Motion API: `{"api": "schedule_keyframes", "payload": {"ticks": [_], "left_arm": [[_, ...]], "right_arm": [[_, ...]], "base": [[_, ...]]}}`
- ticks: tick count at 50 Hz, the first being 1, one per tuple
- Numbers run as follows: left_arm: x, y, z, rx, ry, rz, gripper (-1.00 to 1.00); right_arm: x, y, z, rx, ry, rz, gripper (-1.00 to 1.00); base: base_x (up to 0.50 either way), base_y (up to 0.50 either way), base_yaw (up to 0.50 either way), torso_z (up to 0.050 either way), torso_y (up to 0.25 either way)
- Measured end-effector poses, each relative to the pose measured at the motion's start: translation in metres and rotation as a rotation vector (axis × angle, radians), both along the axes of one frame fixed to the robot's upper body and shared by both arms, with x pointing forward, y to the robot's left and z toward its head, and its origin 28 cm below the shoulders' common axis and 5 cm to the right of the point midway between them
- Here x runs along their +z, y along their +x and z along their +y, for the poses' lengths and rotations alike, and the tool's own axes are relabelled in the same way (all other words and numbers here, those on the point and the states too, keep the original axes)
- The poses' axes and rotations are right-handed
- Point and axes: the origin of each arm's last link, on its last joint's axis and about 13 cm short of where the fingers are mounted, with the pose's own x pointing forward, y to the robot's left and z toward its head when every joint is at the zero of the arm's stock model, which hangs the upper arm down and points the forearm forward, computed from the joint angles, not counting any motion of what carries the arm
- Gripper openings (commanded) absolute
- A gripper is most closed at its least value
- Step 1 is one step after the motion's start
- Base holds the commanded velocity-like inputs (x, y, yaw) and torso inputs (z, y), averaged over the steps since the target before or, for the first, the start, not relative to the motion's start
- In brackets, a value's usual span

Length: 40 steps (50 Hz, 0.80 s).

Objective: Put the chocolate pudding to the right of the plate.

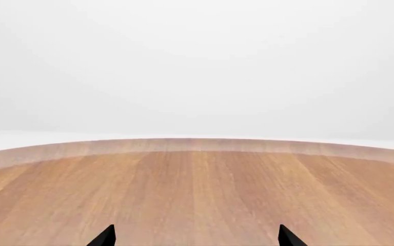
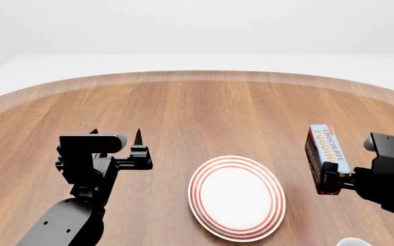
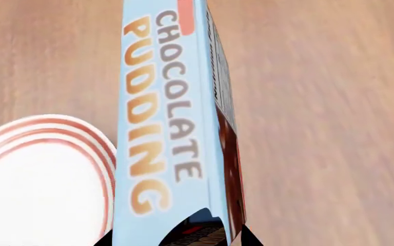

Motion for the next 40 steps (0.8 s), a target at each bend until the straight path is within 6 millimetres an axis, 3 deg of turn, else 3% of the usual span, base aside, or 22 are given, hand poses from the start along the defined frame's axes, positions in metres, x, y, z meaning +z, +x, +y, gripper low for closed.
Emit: {"api": "schedule_keyframes", "payload": {"ticks": [40], "left_arm": [[0.000,0.000,0.000,-0.002,-0.004,0.003,1.00]], "right_arm": [[-0.030,-0.002,-0.005,-0.012,0.024,0.067,-1.00]], "base": [[0.00,0.00,0.00,0.000,0.000]]}}
